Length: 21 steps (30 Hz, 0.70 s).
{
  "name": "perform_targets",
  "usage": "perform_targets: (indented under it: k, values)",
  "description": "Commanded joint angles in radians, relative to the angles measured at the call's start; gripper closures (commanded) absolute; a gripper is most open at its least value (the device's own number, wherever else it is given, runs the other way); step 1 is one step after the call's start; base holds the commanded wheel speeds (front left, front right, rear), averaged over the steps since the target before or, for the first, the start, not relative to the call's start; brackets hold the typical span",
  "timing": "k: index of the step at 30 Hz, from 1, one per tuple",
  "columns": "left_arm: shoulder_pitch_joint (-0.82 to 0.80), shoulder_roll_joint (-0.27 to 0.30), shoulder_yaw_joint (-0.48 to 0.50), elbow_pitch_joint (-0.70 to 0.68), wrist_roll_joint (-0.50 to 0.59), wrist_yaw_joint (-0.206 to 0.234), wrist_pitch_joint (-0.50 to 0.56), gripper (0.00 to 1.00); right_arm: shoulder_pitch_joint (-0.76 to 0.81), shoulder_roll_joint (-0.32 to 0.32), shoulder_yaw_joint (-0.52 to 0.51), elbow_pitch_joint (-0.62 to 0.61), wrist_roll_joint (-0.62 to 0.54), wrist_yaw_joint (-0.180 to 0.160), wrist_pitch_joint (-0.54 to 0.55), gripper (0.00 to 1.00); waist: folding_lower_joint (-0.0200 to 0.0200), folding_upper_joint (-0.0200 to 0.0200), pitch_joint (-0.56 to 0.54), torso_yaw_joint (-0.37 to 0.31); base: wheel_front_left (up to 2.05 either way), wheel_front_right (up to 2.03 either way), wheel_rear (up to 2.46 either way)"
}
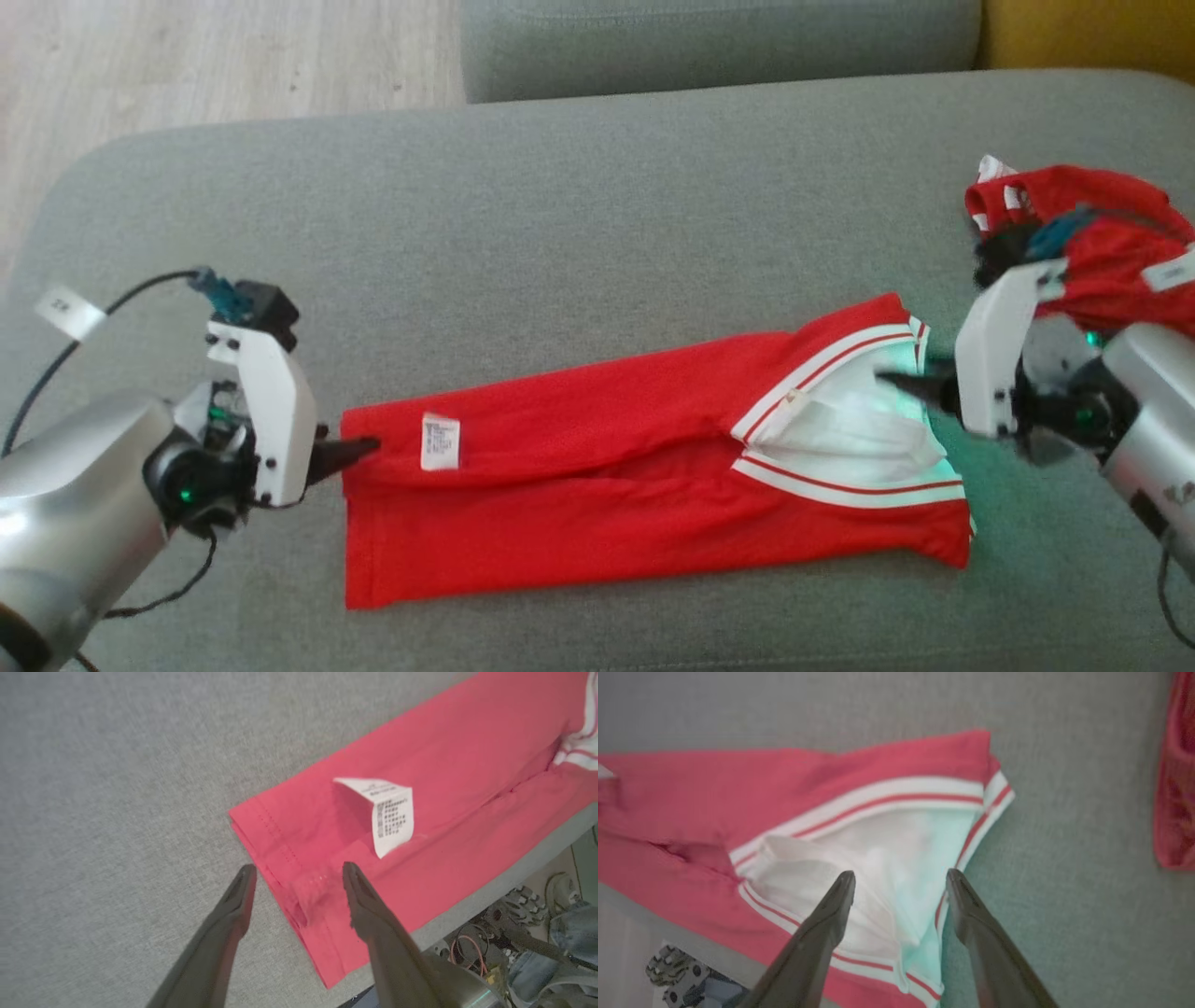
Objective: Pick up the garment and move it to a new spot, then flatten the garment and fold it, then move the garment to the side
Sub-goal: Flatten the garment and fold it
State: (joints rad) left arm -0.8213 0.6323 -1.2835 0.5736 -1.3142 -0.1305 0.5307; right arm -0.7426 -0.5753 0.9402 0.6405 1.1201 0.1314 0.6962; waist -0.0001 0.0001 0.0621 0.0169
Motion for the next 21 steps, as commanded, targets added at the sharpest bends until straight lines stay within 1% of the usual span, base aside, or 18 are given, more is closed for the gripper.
perform_targets:
  k: [1, 3, 6, 8, 9, 12, 16, 19, 21]
  values:
    - [-0.051, 0.045, 0.054, -0.013, 0.001, 0.002, -0.018, 0.0, -0.002, -0.015, -0.023, -0.033, 0.011, -0.001, -0.027, 0.0, 0.0001, -0.0001, -0.008, 0.004, 0.0, 0.0, 0.0]
    - [-0.058, 0.053, 0.069, -0.025, 0.005, 0.002, -0.053, 0.0, 0.008, -0.016, -0.062, -0.074, 0.031, -0.001, -0.087, 0.0, 0.0001, -0.0001, -0.022, 0.009, 0.0, 0.0, 0.0]
    - [-0.059, 0.069, 0.094, -0.057, 0.013, 0.012, -0.118, 0.0, 0.026, -0.021, -0.132, -0.137, 0.037, -0.001, -0.22, 0.0, 0.0001, -0.0001, -0.043, 0.016, 0.0, 0.0, 0.0]
    - [-0.054, 0.081, 0.119, -0.085, 0.024, 0.035, -0.187, 0.0, 0.043, -0.02, -0.184, -0.162, 0.02, -0.001, -0.333, 0.0, 0.0001, -0.0001, -0.055, 0.021, 0.0, 0.0, 0.0]
    - [-0.047, 0.086, 0.133, -0.1, 0.029, 0.053, -0.228, 0.0, 0.055, -0.016, -0.21, -0.171, 0.008, -0.001, -0.39, 0.0, 0.0001, -0.0001, -0.061, 0.023, 0.0, 0.0, 0.0]
    - [-0.016, 0.103, 0.168, -0.151, 0.063, 0.127, -0.365, 0.0, 0.104, -0.001, -0.288, -0.172, -0.029, -0.001, -0.536, 0.0, 0.0001, -0.0001, -0.075, 0.03, 0.0, 0.0, 0.0]
    - [0.057, 0.125, 0.216, -0.241, 0.105, 0.244, -0.566, 0.0, 0.177, 0.048, -0.394, -0.148, -0.102, -0.001, -0.702, 0.0, 0.0001, -0.0001, -0.087, 0.036, 0.0, 0.0, 0.0]
    - [0.13, 0.136, 0.265, -0.301, 0.121, 0.34, -0.724, 0.0, 0.24, 0.089, -0.461, -0.13, -0.173, -0.001, -0.778, 0.0, 0.0001, -0.0001, -0.092, 0.038, 0.0, 0.0, 0.0]
    - [0.186, 0.137, 0.309, -0.341, 0.122, 0.394, -0.773, 0.0, 0.279, 0.116, -0.504, -0.118, -0.22, -0.001, -0.801, 0.0, 0.0001, -0.0001, -0.092, 0.038, 0.0, 0.0, 0.0]
